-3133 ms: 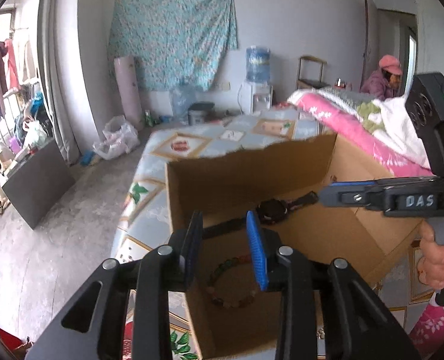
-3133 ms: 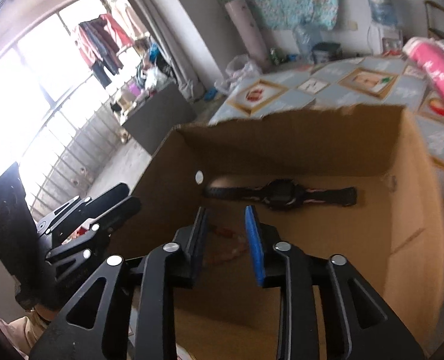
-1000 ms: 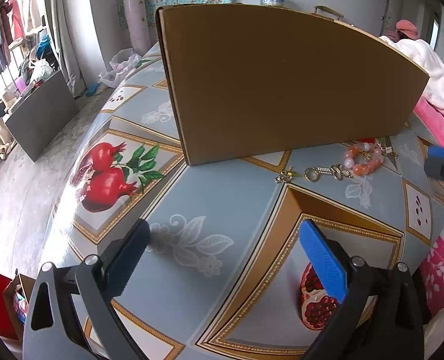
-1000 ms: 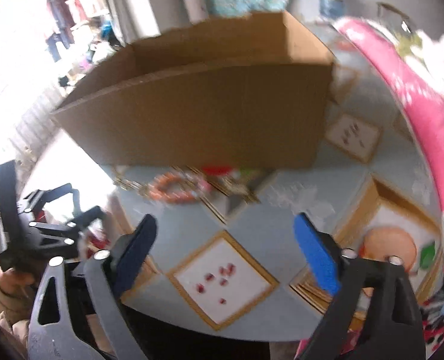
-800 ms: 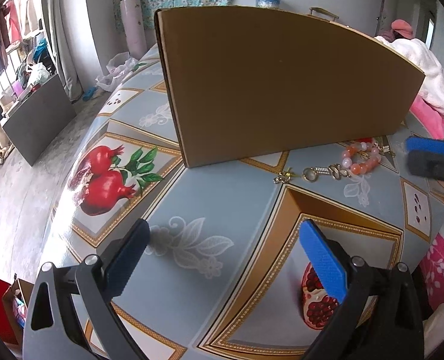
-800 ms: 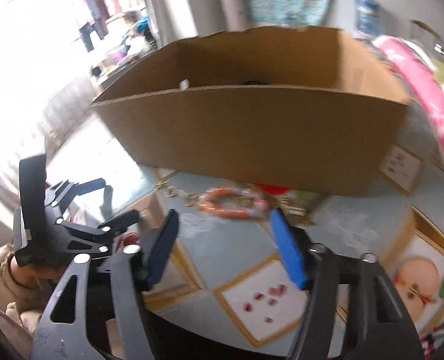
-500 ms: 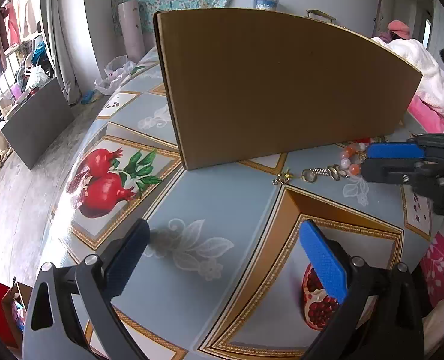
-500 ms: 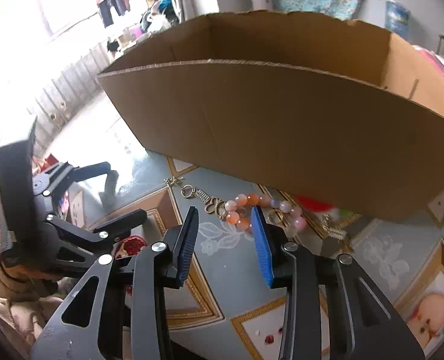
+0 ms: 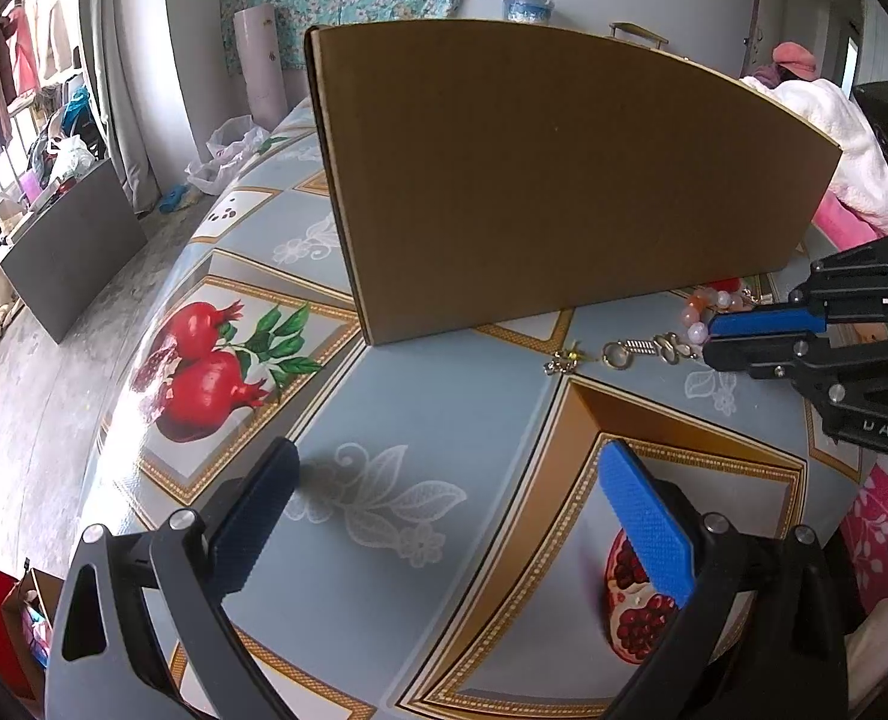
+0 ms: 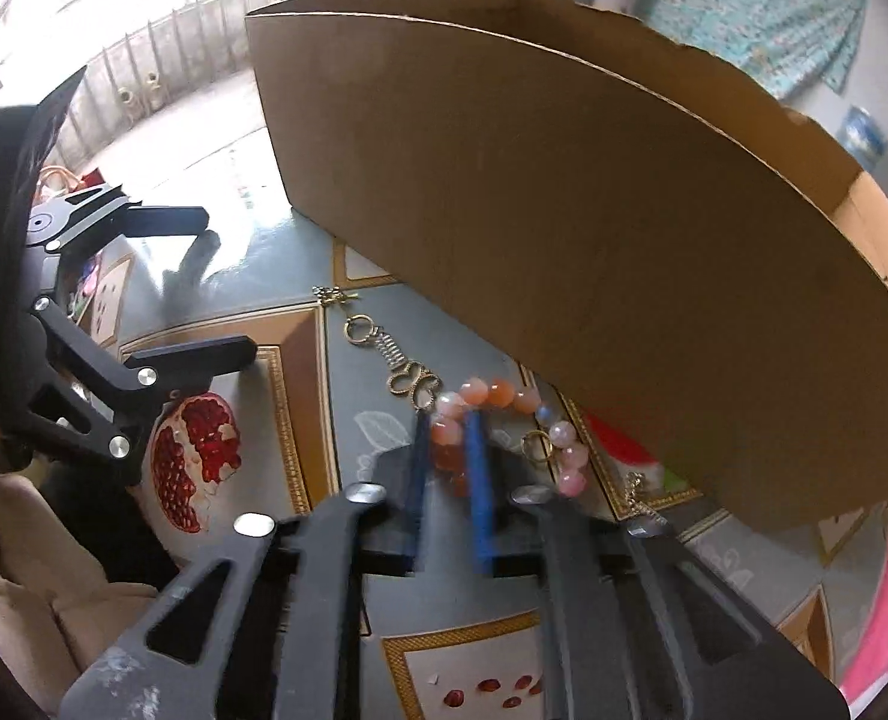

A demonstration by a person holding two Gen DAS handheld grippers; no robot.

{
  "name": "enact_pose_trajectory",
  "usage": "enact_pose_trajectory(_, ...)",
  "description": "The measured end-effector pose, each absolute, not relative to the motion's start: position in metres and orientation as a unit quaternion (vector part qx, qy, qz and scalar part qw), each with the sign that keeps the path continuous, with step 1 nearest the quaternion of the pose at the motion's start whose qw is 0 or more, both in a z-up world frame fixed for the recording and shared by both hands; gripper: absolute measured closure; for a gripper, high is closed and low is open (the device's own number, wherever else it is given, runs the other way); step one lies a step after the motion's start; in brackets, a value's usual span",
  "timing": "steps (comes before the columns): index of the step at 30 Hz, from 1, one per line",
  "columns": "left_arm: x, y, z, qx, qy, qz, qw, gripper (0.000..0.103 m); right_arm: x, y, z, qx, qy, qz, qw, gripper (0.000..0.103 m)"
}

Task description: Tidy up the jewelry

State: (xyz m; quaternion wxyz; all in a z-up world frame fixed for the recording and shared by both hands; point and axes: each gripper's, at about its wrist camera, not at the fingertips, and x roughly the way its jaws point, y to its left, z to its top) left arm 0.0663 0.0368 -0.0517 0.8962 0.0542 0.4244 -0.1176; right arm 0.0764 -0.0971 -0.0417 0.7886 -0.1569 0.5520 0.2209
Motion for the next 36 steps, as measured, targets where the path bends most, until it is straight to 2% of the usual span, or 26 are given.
enact_pose_trajectory(13, 0.065, 0.037, -0.052, 0.053, 0.426, -0.113, 0.896, 0.005, 0.077, -0.204, 0.044, 0.044, 0.458, 0.143, 0.876, 0.096)
enact_pose_trajectory(18, 0.065, 0.036, -0.051, 0.052, 0.428, -0.110, 0.896, 0.005, 0.069, -0.224, 0.041, 0.019, 0.459, 0.066, 0.886, 0.095)
enact_pose_trajectory(23, 0.064, 0.036, -0.051, 0.051, 0.429, -0.107, 0.896, 0.005, 0.064, -0.230, 0.004, -0.047, 0.516, 0.020, 0.855, 0.094)
enact_pose_trajectory(24, 0.064, 0.036, -0.051, 0.051, 0.429, -0.107, 0.896, 0.005, 0.063, -0.226, -0.004, -0.052, 0.527, 0.016, 0.848, 0.088)
enact_pose_trajectory(25, 0.064, 0.036, -0.051, 0.051, 0.429, -0.106, 0.895, 0.005, 0.062, -0.223, -0.012, -0.055, 0.537, 0.011, 0.842, 0.075)
enact_pose_trajectory(27, 0.064, 0.036, -0.051, 0.051, 0.429, -0.106, 0.895, 0.005, 0.063, -0.223, -0.014, -0.043, 0.534, 0.013, 0.844, 0.065)
enact_pose_trajectory(34, 0.063, 0.036, -0.051, 0.051, 0.430, -0.105, 0.895, 0.005, 0.087, -0.218, -0.005, 0.080, 0.512, 0.096, 0.850, 0.065)
enact_pose_trajectory(36, 0.063, 0.036, -0.051, 0.051, 0.429, -0.104, 0.896, 0.004, 0.096, -0.216, -0.007, 0.112, 0.516, 0.121, 0.841, 0.068)
